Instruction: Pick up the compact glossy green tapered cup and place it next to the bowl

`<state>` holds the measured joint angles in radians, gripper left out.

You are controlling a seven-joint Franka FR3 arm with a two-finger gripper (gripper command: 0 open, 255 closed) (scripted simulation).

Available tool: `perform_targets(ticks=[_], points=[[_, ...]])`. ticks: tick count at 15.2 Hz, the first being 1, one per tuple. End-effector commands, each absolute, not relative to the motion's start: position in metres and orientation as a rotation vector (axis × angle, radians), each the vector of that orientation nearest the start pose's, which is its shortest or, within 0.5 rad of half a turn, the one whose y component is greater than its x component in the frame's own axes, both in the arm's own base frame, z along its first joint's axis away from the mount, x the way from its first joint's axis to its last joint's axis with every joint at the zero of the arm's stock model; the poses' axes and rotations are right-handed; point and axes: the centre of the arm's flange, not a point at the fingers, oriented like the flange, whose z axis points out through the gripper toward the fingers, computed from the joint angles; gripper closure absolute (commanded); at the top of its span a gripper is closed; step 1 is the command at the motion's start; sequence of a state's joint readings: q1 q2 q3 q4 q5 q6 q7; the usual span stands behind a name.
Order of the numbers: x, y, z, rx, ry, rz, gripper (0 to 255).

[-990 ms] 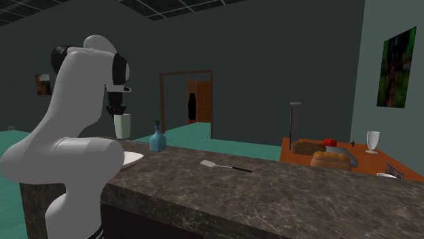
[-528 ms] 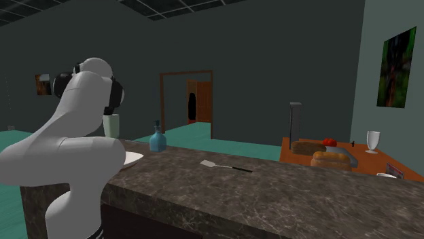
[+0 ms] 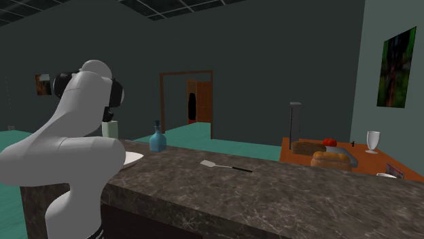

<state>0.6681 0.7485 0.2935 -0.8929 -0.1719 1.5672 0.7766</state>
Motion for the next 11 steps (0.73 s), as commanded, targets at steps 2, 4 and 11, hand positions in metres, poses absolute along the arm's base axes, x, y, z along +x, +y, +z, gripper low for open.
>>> perform_targets(ticks=[2,4,11], points=[[0.504,0.546,0.446,-3.154,-0.187,0.084,255],[0.504,0.546,0.436,-3.154,-0.187,0.084,255],[0.504,0.546,0.399,-3.154,-0.187,0.084,255]])
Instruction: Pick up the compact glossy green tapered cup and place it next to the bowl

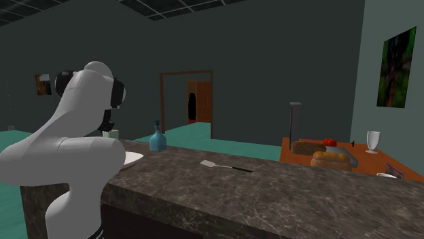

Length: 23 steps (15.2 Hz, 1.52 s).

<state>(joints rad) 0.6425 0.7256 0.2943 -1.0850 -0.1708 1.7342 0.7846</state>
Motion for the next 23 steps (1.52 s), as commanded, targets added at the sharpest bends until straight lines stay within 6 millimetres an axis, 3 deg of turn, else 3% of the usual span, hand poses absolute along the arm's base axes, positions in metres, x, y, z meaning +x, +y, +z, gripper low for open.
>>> perform_targets(ticks=[1,10,11,16,20,23], points=[[0.504,0.546,0.393,-3.154,-0.187,0.084,255],[0.504,0.546,0.387,-3.154,-0.187,0.084,255],[0.504,0.546,0.387,-3.154,-0.187,0.084,0],[0.504,0.546,0.387,-3.154,-0.187,0.084,0],[0.506,0.547,0.437,-3.154,-0.187,0.084,0],[0.506,0.547,0.437,-3.154,-0.187,0.084,0]])
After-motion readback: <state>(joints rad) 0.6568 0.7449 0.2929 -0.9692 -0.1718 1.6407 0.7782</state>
